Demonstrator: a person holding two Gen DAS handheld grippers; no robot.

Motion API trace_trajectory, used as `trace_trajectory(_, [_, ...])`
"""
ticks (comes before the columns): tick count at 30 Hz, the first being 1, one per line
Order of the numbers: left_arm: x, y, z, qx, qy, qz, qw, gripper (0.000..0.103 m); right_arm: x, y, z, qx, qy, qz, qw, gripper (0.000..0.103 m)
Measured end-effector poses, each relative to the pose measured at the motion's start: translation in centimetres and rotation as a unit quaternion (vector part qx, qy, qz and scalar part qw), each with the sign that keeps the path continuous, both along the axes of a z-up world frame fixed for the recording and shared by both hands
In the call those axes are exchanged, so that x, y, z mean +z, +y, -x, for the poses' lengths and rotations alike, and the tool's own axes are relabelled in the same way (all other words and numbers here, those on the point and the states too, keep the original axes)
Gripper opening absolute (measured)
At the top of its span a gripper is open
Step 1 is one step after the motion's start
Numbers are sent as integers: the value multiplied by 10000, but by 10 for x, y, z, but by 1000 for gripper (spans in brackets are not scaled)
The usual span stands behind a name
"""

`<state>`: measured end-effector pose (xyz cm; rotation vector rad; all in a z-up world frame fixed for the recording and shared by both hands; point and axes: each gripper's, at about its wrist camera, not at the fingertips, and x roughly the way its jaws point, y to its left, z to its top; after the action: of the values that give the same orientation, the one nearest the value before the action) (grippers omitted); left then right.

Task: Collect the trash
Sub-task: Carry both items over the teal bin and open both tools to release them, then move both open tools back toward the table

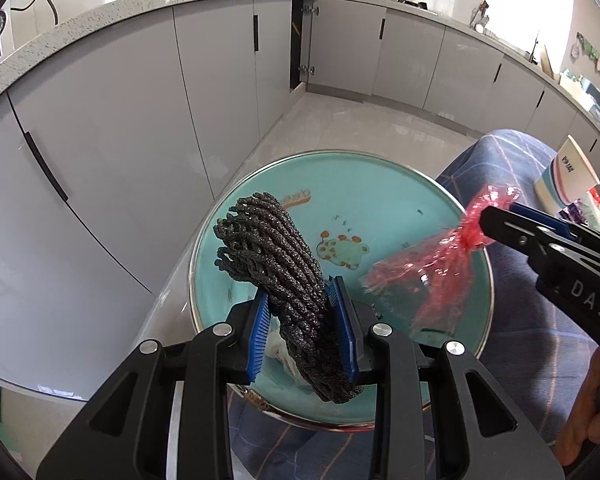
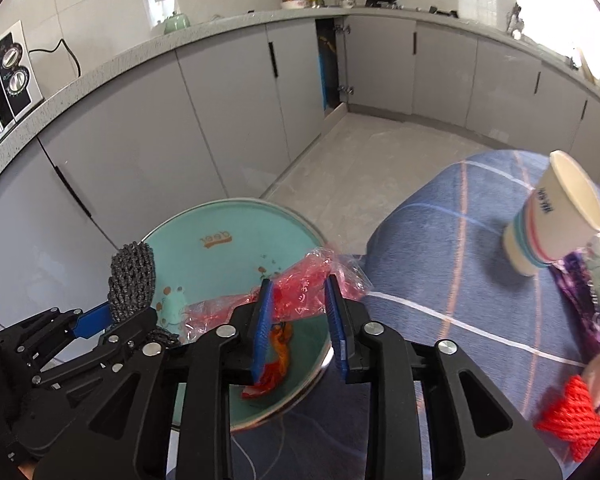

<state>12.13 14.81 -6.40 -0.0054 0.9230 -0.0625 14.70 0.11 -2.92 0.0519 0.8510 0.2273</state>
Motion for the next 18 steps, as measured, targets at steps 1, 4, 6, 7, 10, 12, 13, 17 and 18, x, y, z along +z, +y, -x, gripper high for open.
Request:
trace_trajectory(1, [-1, 0, -1, 2, 19, -8, 10000, 32, -2, 0, -2, 11, 37, -38, 10000, 31])
trace_trajectory(4, [-4, -2, -4, 22, 61, -57, 10000, 33, -3, -4, -4, -6, 70, -115, 9999, 38])
trace_trajectory(6, [-4, -3, -4, 44, 64, -96, 9999, 38, -1, -8, -2, -44, 16, -176, 9998, 41])
trace_trajectory(7, [-4, -6, -6, 58, 59, -116, 9999, 43, 2, -10, -1, -54, -16, -205, 9998, 41])
trace_trajectory(10, [-2, -9, -3, 93, -11, -210, 9997, 56, 9, -17, 6, -108, -101, -289, 9995, 42])
trace_trajectory(12, [2, -12, 1, 107, -66, -290, 9995, 59, 12, -21, 10, -166, -149, -293, 9993, 42])
trace_trajectory(13, [3, -13, 3, 120, -89, -319, 9994, 62, 14, -24, 14, -206, -149, -292, 9993, 42])
trace_trajectory(17, [12, -17, 14, 196, -227, -403, 9987, 78, 18, -36, 29, -312, -164, -314, 9989, 42])
trace_trajectory(18, [15, -18, 17, 209, -249, -395, 9987, 80, 19, -40, 34, -351, -164, -319, 9987, 42])
